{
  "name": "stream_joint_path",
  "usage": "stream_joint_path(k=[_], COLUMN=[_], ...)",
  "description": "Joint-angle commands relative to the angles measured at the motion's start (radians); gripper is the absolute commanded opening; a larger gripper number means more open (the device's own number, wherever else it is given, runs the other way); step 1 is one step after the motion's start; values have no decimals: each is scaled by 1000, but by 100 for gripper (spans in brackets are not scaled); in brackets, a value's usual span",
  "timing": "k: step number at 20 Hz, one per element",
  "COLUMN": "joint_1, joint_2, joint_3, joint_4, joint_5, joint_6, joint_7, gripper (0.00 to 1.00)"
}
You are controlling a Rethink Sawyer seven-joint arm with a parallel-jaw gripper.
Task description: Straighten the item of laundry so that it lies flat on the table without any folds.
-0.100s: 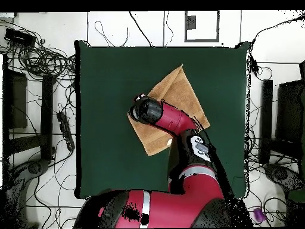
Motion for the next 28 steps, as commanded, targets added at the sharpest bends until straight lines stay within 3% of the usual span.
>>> stream_joint_path(k=[1, 13, 23, 28], joint_1=[39, 81, 42, 38], joint_2=[68, -39, -13, -7], joint_3=[91, -8, 41, 46], joint_4=[-38, 36, 44, 42], joint_5=[110, 183, 161, 159], joint_6=[-196, 9, -124, -128], joint_7=[264, 281, 200, 196], gripper=[0, 0, 0, 0])
